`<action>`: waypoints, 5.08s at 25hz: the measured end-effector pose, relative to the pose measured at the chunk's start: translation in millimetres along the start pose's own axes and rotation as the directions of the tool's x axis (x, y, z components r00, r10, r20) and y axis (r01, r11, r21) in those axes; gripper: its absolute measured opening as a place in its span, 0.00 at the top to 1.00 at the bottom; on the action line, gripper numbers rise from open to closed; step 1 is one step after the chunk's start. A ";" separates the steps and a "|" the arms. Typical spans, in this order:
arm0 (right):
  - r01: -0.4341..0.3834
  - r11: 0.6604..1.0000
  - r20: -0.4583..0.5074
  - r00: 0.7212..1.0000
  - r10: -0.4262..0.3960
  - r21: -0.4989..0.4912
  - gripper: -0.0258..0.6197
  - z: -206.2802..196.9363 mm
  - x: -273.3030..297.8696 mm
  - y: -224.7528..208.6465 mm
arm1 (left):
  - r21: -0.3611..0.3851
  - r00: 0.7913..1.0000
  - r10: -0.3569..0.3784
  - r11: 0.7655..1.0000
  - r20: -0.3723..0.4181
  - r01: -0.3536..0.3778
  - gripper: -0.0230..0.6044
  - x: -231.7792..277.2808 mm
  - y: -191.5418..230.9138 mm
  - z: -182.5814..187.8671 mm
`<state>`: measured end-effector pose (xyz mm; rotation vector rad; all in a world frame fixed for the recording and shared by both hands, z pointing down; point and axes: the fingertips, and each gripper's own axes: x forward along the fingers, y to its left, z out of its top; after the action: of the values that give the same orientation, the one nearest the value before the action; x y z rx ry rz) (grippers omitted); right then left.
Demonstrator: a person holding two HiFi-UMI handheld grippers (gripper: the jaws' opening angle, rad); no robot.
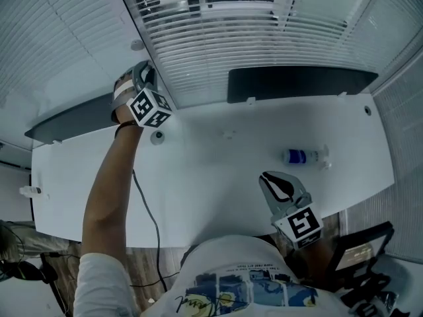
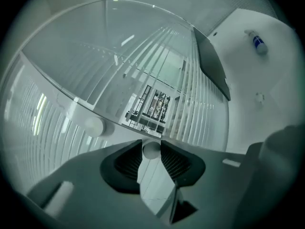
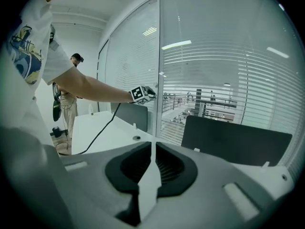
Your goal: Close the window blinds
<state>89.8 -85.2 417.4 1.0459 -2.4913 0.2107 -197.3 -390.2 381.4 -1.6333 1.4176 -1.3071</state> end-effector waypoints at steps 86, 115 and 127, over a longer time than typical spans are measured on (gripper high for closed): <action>0.002 1.000 -0.027 1.000 -0.002 -0.003 0.93 -9.6 23.6 -13.5 | 0.220 0.998 0.055 0.974 0.025 -0.059 0.67 15.4 -5.7 -8.5; -0.009 0.999 -0.022 1.000 0.009 0.032 0.93 -14.1 23.5 -12.6 | -0.767 0.998 0.062 0.641 0.028 -0.018 0.76 11.1 16.5 -18.7; 0.000 1.000 -0.035 0.999 0.000 0.012 0.93 -15.5 22.8 -14.3 | -0.992 0.986 0.121 -0.037 0.111 0.117 0.76 8.3 16.5 -25.9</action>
<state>90.8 -105.3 441.0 1.0381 -2.4621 0.2416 -227.8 -398.2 377.5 -2.4489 2.5111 0.3465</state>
